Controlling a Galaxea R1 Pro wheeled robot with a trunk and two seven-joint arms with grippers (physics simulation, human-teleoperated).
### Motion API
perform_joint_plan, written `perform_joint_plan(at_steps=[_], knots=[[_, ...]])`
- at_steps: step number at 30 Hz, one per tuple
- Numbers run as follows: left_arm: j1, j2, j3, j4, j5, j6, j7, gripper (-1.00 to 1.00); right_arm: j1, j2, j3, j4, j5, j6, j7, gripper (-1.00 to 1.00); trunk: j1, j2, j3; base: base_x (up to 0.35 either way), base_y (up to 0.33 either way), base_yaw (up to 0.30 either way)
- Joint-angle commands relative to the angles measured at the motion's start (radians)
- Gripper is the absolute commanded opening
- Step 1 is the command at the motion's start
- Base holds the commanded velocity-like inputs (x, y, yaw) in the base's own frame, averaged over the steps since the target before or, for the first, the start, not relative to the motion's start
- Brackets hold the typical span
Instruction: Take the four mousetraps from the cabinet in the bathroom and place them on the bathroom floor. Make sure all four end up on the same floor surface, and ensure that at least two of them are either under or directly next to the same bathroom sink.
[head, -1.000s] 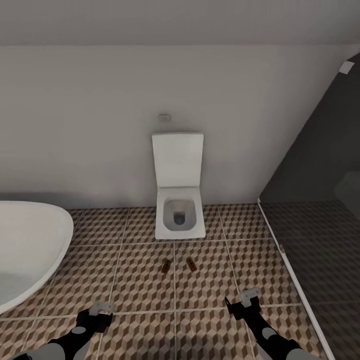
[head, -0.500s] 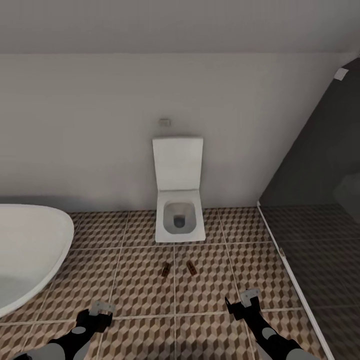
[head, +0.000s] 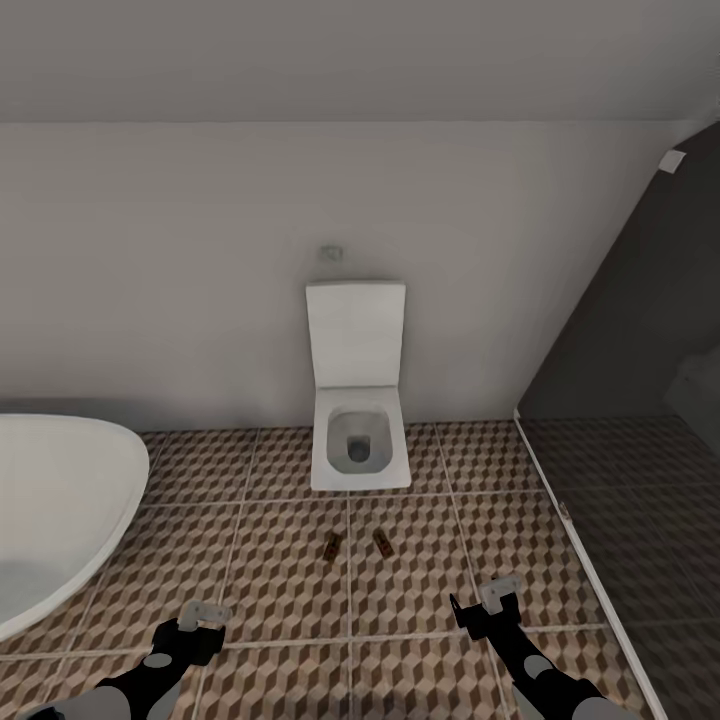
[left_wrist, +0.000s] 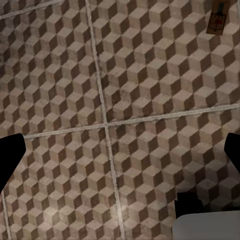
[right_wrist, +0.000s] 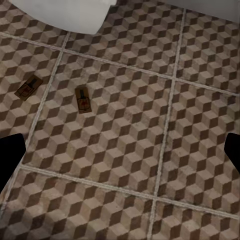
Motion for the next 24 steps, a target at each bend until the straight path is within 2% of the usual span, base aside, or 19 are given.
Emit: perform_joint_plan(at_steps=[1, 24], knots=[[-0.001, -0.001, -0.008, 0.002, 0.003, -0.004, 0.002, 1.0, -0.001, 0.0, 0.004, 0.001, -0.001, -0.003, 0.0, 1.0, 0.001, -0.002, 0.0, 0.0, 0.0, 0.0], [-0.001, 0.0, -0.008, 0.002, 0.003, -0.003, 0.002, 1.0, -0.001, -0.001, 0.003, 0.001, 0.0, -0.003, 0.0, 1.0, 0.001, -0.002, 0.037, 0.0, 0.0, 0.0]])
